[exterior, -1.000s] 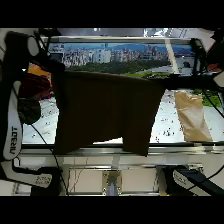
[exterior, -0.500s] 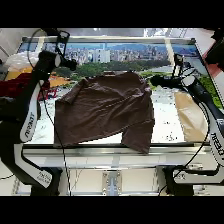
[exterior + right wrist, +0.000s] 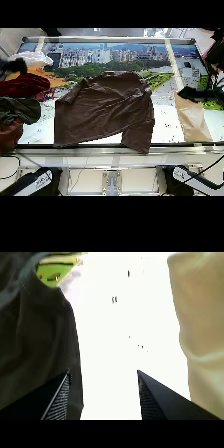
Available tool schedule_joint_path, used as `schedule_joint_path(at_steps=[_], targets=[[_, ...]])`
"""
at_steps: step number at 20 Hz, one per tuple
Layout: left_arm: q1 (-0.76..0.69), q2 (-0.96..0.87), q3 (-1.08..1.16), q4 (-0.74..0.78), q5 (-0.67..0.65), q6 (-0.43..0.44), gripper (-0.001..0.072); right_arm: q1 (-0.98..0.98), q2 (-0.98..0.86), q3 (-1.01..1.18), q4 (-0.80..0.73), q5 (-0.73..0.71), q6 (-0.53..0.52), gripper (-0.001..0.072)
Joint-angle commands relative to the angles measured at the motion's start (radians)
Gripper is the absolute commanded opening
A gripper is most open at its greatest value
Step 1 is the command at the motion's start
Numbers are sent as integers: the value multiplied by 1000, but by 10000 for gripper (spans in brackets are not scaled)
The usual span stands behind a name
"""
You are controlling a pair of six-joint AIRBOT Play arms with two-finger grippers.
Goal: Fold the shirts.
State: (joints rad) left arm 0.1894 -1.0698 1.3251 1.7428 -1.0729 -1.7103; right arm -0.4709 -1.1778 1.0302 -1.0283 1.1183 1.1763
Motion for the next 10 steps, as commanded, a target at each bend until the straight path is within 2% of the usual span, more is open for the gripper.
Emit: schedule_joint_path(at_steps=[1, 3, 6, 9, 10], targets=[[136, 248, -343, -83, -119, -134, 704, -121, -14, -155, 185, 117, -83, 460], [203, 302, -483, -225, -236, -132, 703, -116, -65, -168, 214, 152, -121, 460], [295, 323, -660, -483, -277, -80, 702, -113, -82, -167, 226, 146, -155, 460], [367, 323, -776, -487, -369, -61, 701, -113, -81, -167, 253, 138, -192, 460], [408, 323, -809, -498, -390, -55, 642, -113, -81, -167, 263, 128, -201, 460]])
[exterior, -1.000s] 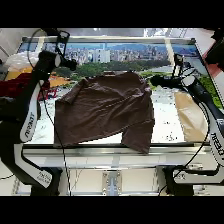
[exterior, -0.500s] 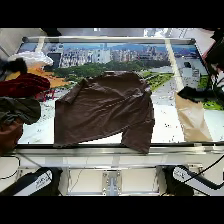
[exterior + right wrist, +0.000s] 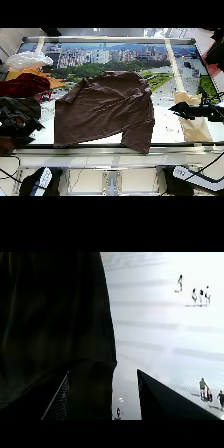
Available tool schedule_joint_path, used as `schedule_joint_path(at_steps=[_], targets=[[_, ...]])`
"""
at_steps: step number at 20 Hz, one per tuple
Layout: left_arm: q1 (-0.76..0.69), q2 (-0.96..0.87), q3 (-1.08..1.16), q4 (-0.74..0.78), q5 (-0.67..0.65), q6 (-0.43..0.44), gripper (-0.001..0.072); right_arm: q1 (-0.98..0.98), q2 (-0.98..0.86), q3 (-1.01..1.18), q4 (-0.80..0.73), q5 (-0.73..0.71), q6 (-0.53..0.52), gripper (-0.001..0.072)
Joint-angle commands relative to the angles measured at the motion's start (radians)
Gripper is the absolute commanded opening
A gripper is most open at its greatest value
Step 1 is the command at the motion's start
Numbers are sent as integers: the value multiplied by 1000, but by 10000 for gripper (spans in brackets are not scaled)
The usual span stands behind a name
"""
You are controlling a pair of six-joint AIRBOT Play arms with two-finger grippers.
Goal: Fold the shirts.
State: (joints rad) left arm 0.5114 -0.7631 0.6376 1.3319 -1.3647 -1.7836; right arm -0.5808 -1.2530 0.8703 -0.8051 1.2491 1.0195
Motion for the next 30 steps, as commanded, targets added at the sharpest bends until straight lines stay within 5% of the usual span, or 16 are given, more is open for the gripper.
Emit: schedule_joint_path(at_steps=[1, 8, 28, 30], targets=[[127, 17, -149, -105, -108, 19, 565, -3, -6, -7, 50, -10, -45, 460], [377, 16, -303, -348, -90, 180, 564, -3, -6, -7, 78, -6, -45, 460], [392, -42, -411, -384, 214, 97, 563, -3, -6, -7, 184, -1, -44, 459], [320, -62, -411, -432, 286, 97, 463, -3, -6, -7, 185, 0, -44, 459]])
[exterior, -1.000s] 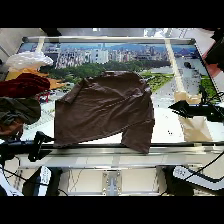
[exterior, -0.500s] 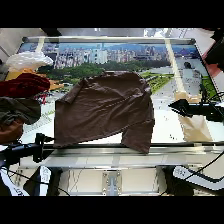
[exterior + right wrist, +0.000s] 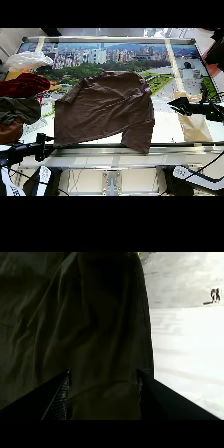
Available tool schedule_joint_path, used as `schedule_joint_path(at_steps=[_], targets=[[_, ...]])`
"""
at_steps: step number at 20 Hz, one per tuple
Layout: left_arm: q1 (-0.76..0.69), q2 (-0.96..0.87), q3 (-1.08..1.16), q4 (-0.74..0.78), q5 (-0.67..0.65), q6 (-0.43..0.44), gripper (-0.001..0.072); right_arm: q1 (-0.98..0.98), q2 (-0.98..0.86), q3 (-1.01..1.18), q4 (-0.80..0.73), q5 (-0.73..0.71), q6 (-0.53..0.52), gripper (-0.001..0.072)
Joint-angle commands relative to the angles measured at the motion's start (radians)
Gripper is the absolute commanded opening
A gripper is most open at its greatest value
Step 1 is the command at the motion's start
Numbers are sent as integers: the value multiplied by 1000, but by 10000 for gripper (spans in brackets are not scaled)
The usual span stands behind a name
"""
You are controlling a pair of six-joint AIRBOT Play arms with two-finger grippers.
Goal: Fold the shirts.
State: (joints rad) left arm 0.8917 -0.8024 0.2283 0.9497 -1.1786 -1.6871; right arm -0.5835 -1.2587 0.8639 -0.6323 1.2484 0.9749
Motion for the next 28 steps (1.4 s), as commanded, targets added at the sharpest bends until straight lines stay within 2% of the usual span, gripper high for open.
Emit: schedule_joint_path(at_steps=[1, 4, 5, 6, 7, 12, 15, 18, 22, 28], targets=[[-107, -42, -2, -71, 135, 1, 414, 0, 0, 0, 12, 1, 1, 459], [-259, -135, -2, -130, 197, 0, 404, -1, 0, 0, 12, 5, 1, 459], [-291, -165, -2, -141, 204, 1, 251, -1, 0, 0, 11, 12, 1, 459], [-301, -183, -1, -144, 212, 1, 33, -1, 0, 0, 11, 21, 1, 459], [-300, -183, -1, -144, 214, 2, 14, -1, 0, 0, 9, 31, 1, 458], [-284, -67, 18, -196, 216, 4, 14, 0, -1, -2, -90, 18, 3, 459], [-284, 13, 18, -196, 217, 4, 15, -1, -27, -38, -169, -28, 60, 459], [-284, 50, 18, -195, 217, 4, 15, 2, -126, -67, -106, 19, 60, 459], [-284, 51, 18, -195, 217, 4, 15, 74, -235, -67, -106, 34, 50, 459], [-284, 52, 18, -195, 218, 5, 15, 238, -270, -66, -105, -80, 53, 458]])
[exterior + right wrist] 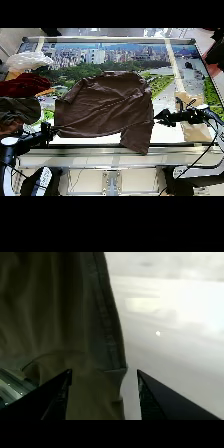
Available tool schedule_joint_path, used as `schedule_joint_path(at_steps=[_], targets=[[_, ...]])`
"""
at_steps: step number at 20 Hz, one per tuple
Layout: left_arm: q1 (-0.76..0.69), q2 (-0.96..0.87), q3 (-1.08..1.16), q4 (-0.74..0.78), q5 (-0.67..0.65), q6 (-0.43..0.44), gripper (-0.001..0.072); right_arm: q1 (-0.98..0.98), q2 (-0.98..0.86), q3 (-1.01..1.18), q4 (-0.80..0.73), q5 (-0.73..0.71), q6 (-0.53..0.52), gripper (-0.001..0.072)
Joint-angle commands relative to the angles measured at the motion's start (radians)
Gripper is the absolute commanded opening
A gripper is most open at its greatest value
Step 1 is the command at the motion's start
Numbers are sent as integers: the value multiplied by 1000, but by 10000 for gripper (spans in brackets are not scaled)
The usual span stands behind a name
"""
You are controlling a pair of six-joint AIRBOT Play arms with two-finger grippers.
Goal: Fold the shirts.
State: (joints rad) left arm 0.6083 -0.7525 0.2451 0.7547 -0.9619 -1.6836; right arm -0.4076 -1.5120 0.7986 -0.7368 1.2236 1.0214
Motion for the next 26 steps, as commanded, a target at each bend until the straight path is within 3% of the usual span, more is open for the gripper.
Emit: schedule_joint_path(at_steps=[1, 5, 7, 10, 14, 19, 21, 23, 26], targets=[[-1, 2, 1, 0, 2, 2, 15, 75, -17, -1, -1, -72, 18, 459], [-1, 2, 1, 0, 1, 51, 15, 142, -17, -1, 6, -117, 36, 434], [-1, 2, 2, -1, 3, 52, 15, 171, -17, -1, 59, -124, 30, 38], [0, 3, 68, -24, -3, 168, 15, 164, 7, 31, 231, -14, -76, 22], [0, 47, 379, -79, -49, 376, 14, 164, 226, 175, 236, 193, -91, 22], [74, 183, 792, -74, -61, 404, 13, 164, 637, 429, 211, 222, -26, 23], [124, 219, 953, -56, -167, 436, 13, 164, 774, 567, 146, 152, 40, 22], [159, 204, 1145, 34, -359, 436, 13, 164, 864, 701, 68, 68, 93, 21], [162, 151, 1376, 114, -356, 436, 13, 164, 892, 887, -11, 47, 113, 20]])
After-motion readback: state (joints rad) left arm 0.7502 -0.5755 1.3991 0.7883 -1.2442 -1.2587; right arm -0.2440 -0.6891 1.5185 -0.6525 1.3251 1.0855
